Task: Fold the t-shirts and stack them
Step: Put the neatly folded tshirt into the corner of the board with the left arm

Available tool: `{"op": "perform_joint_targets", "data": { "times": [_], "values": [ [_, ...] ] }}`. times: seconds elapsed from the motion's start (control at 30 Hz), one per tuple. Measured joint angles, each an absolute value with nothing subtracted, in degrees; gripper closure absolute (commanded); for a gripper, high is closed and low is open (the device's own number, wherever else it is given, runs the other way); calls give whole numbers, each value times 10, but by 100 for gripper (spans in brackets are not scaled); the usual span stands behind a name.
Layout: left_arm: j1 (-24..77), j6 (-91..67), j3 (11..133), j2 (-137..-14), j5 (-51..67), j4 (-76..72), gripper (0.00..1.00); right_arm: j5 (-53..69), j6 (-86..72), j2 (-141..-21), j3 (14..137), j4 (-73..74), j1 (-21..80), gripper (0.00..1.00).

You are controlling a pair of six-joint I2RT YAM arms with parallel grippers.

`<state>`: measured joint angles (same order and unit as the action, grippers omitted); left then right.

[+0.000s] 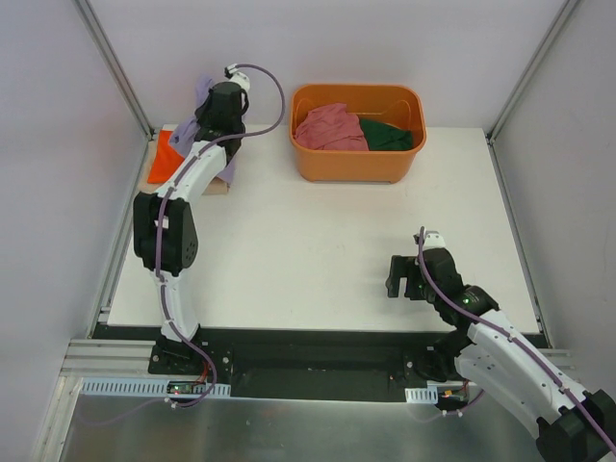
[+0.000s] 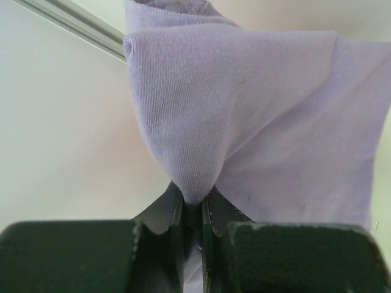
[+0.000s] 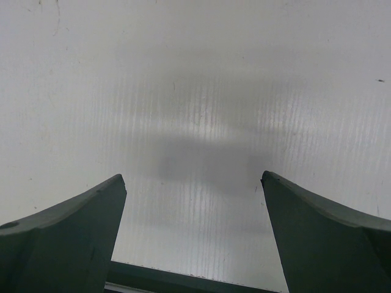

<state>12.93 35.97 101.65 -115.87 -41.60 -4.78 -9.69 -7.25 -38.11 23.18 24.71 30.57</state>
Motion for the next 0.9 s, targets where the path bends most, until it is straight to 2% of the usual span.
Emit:
{"op": "perform_joint_targets", "data": {
  "times": [0.33, 0.7, 0.9],
  "values": [
    [129, 349, 1018, -1106, -404, -34, 100, -99, -72, -380, 232, 247, 305, 4],
    [117, 339, 1019, -1109, -375, -17, 100, -100, -72, -380, 232, 247, 305, 4],
    [84, 340, 1035, -1148, -346, -16, 100, -101, -72, -381, 232, 248, 305, 4]
  ]
}}
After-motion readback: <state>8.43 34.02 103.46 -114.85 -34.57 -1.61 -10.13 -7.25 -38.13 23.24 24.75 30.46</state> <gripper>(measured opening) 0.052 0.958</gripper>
